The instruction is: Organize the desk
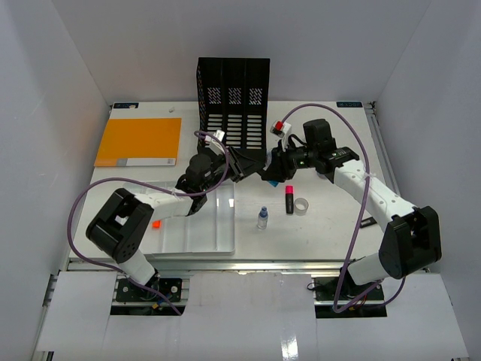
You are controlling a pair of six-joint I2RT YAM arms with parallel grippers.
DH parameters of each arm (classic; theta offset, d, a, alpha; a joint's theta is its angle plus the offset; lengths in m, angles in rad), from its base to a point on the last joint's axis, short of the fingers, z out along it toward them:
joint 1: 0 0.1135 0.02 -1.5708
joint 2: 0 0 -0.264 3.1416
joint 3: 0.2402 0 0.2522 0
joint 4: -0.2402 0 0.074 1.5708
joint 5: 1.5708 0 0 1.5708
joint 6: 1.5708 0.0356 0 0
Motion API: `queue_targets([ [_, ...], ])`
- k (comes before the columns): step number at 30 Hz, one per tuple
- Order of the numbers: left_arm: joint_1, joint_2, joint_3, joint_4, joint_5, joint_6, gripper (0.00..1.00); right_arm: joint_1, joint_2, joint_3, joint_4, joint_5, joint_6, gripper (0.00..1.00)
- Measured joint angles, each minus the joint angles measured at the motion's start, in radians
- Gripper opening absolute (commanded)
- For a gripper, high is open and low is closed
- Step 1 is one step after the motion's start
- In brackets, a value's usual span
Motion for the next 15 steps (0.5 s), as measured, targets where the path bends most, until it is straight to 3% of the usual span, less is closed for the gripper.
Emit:
queue_targets([
  [3, 0.0, 0.0, 0.0, 0.003, 0.001, -0.005, 0.14, 0.005, 0.002, 0.0, 0.001, 0.008, -0.002, 0.61],
  [5, 0.0, 0.0, 0.0, -0.003, 0.001, 0.0, 0.06, 0.006, 0.002, 0.0, 0.002, 0.009, -0.005, 0.9],
  [6, 0.0, 0.0, 0.0, -0.008, 0.001, 0.003, 0.05, 0.006, 0.002, 0.0, 0.001, 0.008, -0.006, 0.96],
  [9, 0.0, -0.004, 0.0, -0.034, 0.001, 0.017, 0.04, 0.006, 0.002, 0.0, 0.001, 0.01, -0.022, 0.91],
  [15, 0.0, -0.094, -0.013, -0.188, -0.029, 0.107, 0.03, 0.006, -0.015, -0.002, -0.008, 0.009, -0.09, 0.9],
])
